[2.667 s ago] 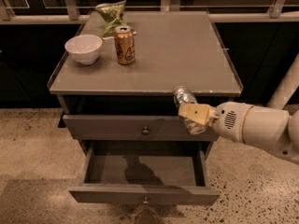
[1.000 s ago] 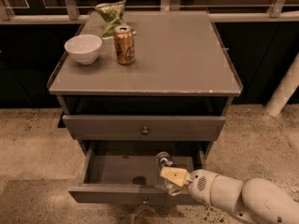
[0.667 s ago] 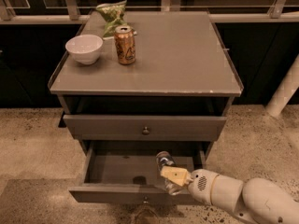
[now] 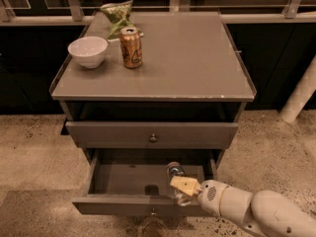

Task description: Place redbull can into middle drawer

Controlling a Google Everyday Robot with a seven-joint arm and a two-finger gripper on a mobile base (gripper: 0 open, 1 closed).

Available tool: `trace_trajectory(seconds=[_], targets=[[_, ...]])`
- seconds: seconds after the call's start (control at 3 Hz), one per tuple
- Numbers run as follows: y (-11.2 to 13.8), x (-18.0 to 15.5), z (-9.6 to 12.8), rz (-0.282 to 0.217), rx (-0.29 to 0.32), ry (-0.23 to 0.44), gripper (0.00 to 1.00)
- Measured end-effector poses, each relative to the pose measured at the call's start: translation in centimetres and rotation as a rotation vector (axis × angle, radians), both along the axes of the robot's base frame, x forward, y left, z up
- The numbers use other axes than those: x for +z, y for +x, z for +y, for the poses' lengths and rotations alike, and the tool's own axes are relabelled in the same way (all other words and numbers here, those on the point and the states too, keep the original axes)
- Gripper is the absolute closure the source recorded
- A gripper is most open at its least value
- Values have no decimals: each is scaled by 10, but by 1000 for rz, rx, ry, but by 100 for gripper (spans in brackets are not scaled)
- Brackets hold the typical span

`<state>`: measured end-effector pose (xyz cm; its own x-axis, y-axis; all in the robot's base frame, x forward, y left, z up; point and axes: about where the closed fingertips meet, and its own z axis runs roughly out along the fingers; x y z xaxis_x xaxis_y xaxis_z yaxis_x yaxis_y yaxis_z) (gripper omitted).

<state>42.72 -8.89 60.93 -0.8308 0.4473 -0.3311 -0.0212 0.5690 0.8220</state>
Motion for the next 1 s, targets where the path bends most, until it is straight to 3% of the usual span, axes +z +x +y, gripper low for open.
trace_trajectory(seconds=[0.67,1.0], targets=[[24,-47,-7,61,-54,37,100],[35,-73,-6,83,-74,3,100]])
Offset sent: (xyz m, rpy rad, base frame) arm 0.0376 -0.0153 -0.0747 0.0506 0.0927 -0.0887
